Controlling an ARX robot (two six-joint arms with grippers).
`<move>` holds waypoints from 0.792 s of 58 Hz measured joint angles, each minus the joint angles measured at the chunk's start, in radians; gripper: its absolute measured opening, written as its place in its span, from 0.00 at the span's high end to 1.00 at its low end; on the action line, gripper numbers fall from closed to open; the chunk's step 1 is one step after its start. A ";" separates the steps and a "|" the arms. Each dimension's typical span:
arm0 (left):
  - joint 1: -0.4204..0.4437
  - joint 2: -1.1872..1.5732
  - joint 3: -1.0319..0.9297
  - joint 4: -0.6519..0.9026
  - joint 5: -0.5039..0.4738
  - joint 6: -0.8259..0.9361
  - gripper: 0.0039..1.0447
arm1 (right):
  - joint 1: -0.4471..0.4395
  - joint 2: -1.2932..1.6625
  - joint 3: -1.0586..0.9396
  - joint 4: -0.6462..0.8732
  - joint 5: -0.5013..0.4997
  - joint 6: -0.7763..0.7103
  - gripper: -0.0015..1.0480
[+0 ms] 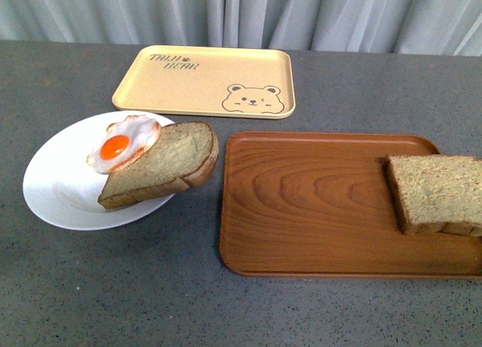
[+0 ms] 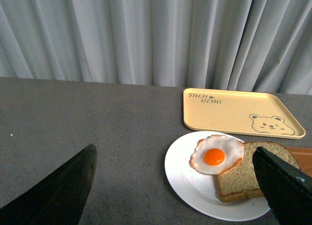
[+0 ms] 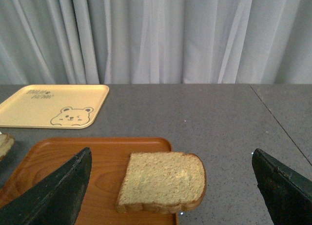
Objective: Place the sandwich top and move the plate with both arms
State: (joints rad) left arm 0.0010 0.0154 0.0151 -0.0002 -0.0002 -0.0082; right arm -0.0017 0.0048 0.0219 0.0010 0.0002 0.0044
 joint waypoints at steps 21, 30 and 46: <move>0.000 0.000 0.000 0.000 0.000 0.000 0.08 | 0.000 0.000 0.000 0.000 0.000 0.000 0.09; 0.000 0.000 0.000 0.000 0.000 0.000 0.08 | 0.000 0.000 0.000 0.000 0.000 0.000 0.09; 0.000 0.000 0.000 0.000 0.000 0.000 0.08 | 0.000 0.000 0.000 0.000 0.000 0.000 0.09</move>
State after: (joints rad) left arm 0.0010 0.0154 0.0151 -0.0002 -0.0002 -0.0082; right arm -0.0017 0.0048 0.0219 0.0010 0.0002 0.0044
